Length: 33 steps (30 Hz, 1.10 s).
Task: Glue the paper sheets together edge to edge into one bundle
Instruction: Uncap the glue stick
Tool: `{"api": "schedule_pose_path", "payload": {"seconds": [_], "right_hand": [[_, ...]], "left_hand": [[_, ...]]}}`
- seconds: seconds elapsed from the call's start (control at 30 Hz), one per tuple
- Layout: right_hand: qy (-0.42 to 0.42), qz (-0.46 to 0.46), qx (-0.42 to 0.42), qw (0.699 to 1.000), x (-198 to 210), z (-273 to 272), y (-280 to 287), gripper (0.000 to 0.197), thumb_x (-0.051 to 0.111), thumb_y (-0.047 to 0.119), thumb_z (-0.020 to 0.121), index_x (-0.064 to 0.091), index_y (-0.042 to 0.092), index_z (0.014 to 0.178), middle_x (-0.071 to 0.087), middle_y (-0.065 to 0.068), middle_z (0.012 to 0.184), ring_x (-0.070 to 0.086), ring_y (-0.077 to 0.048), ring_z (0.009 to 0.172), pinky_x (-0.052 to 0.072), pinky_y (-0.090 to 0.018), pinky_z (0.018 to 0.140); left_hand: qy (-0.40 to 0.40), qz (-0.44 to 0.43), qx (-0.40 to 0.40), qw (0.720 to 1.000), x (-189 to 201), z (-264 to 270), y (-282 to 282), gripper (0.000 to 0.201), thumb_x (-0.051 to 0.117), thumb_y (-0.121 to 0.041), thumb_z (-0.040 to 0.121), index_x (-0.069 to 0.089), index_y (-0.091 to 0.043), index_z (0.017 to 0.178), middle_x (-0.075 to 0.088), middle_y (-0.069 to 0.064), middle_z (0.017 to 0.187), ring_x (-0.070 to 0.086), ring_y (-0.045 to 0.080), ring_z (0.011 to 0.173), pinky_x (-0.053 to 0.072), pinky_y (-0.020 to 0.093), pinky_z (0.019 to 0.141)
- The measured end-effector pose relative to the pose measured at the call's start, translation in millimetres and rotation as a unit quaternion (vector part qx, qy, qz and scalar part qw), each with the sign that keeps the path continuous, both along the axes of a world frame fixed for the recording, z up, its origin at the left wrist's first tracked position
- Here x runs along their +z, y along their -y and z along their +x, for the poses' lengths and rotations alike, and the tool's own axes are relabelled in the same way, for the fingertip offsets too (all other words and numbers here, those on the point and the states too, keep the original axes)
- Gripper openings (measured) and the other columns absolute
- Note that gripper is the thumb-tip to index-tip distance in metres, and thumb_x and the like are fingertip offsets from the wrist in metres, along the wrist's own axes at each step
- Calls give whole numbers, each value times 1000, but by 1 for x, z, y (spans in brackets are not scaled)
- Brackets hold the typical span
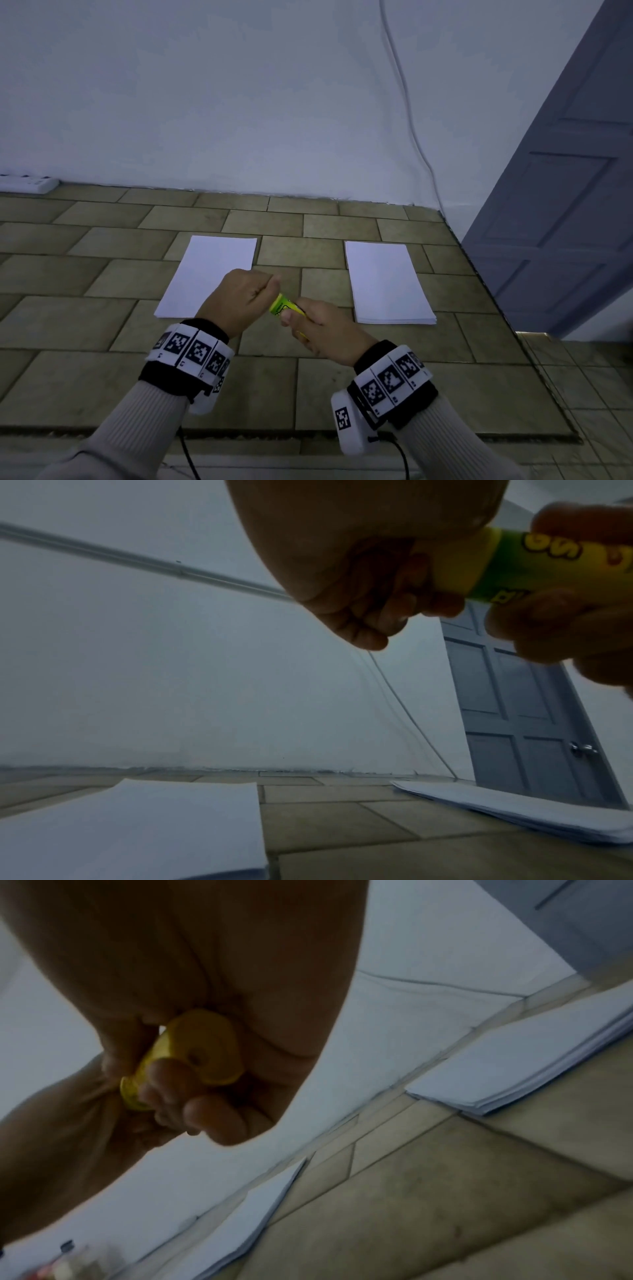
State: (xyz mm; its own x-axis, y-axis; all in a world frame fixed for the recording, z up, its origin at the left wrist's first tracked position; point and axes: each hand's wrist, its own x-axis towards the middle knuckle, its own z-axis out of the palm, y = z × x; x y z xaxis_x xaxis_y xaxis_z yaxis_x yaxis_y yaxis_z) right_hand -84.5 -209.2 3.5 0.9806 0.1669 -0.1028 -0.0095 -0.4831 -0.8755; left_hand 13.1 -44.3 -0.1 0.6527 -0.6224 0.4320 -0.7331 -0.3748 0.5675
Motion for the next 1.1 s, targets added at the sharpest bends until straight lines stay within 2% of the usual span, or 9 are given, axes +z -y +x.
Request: {"api": "schedule_pose_path", "payload": {"seconds": [0.13,0.23,0.43,0.53,0.73,0.8,0.93,1.03,1.1], "right_hand": [[100,-263,-12,959,2,0,-8,42,39,47,99,52,8,109,62,-12,94,60,-28,83,40,-37,64],[138,-391,-19,910,4,2,-13,48,34,50,99,45,10,123,60,-12,113,60,-30,95,39,-37,67],[136,-291,-6,947,9,2,-4,41,38,46,99,48,7,109,63,-14,95,60,-30,82,36,-37,63],[118,-210,11,971,9,1,-1,32,41,43,99,47,11,96,57,-9,78,54,-24,70,36,-37,61],[1,10,4,1000,3,0,-2,31,45,37,100,53,9,89,51,2,65,45,-7,53,36,-28,53],[59,-91,0,994,4,0,-4,35,43,42,99,53,8,96,58,-6,73,54,-17,62,40,-35,58],[145,-360,-26,921,5,3,-13,44,38,48,99,48,10,119,63,-12,107,61,-31,90,37,-36,65],[159,-396,-33,904,3,4,-15,47,35,49,99,46,10,123,62,-11,113,61,-30,93,33,-34,65],[141,-375,-28,916,5,4,-11,46,35,49,99,45,10,122,61,-11,111,61,-29,93,34,-34,65]], "left_hand": [[-124,60,54,989,8,-1,9,57,34,-58,82,45,-10,53,36,-5,45,37,12,44,25,22,47],[-94,187,98,973,12,1,13,67,22,-59,82,61,-4,79,40,-5,54,37,9,49,26,20,45],[5,158,54,986,21,-5,4,26,40,-12,86,53,-7,64,42,2,45,25,11,41,13,19,40],[-38,91,105,990,17,-2,8,51,40,-28,101,42,-18,52,35,-6,42,30,8,41,23,17,46],[32,29,30,999,5,2,0,57,31,-38,93,49,-5,50,40,-1,44,37,15,41,22,22,47],[0,40,41,998,11,0,3,57,29,-47,88,46,-9,49,38,-1,42,35,15,41,26,29,47],[-59,169,98,979,11,1,8,70,16,-65,73,61,-10,73,40,-3,49,37,10,46,23,25,47],[-123,108,125,979,11,-1,12,52,32,-55,83,45,-15,52,41,-4,41,37,10,44,24,27,49],[-30,88,86,992,12,-3,10,40,31,-40,81,37,-14,51,33,-4,40,27,11,41,16,26,44]]}}
